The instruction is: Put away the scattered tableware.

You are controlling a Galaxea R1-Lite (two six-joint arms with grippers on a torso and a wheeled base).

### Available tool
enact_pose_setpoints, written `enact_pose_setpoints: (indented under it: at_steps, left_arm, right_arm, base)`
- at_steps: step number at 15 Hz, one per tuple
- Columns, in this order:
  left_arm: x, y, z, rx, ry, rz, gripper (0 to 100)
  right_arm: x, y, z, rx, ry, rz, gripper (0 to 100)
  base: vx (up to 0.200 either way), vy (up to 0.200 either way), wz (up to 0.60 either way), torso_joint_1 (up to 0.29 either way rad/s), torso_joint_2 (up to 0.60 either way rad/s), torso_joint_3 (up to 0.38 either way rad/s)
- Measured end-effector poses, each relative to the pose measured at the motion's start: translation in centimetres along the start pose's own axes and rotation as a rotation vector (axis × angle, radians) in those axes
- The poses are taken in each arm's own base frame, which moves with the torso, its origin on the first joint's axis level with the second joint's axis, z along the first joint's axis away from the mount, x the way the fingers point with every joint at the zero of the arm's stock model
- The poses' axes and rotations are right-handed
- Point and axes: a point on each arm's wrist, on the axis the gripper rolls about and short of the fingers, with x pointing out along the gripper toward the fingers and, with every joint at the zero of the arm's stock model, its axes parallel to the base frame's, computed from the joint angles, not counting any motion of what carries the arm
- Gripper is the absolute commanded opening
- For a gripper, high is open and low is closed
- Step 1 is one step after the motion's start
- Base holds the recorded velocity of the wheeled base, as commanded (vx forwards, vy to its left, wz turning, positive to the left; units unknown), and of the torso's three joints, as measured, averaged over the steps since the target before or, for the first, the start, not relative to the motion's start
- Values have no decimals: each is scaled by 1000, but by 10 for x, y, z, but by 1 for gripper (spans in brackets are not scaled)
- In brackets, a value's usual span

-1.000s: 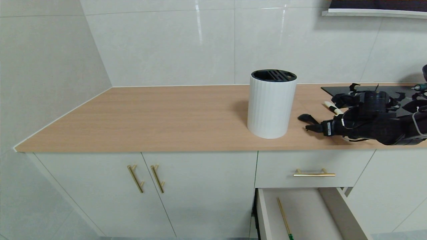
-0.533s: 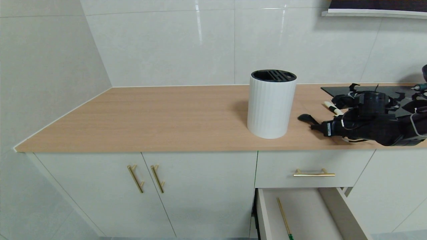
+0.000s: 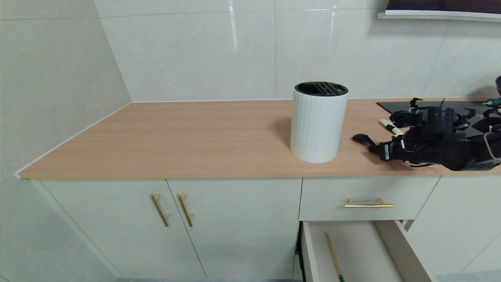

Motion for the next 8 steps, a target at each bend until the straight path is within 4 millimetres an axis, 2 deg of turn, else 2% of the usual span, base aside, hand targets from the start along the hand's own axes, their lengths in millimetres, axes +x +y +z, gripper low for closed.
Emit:
enact_pose_setpoints:
  at_steps: [3, 6, 8]
  left_arm:
    - [0, 0, 0, 0, 0, 0, 100]
    - [0, 0, 0, -1, 0, 0, 100]
    - [0, 0, 0, 0, 0, 0, 100]
  right_arm:
    - [-26, 6, 15, 22, -34, -12, 0]
    - [-77, 28, 34, 99, -14, -9, 0]
    - [-117, 51, 35, 150, 82, -52, 0]
  base:
    - [0, 0, 0, 0, 0, 0]
    - [0, 0, 0, 0, 0, 0]
    - [0, 0, 0, 0, 0, 0]
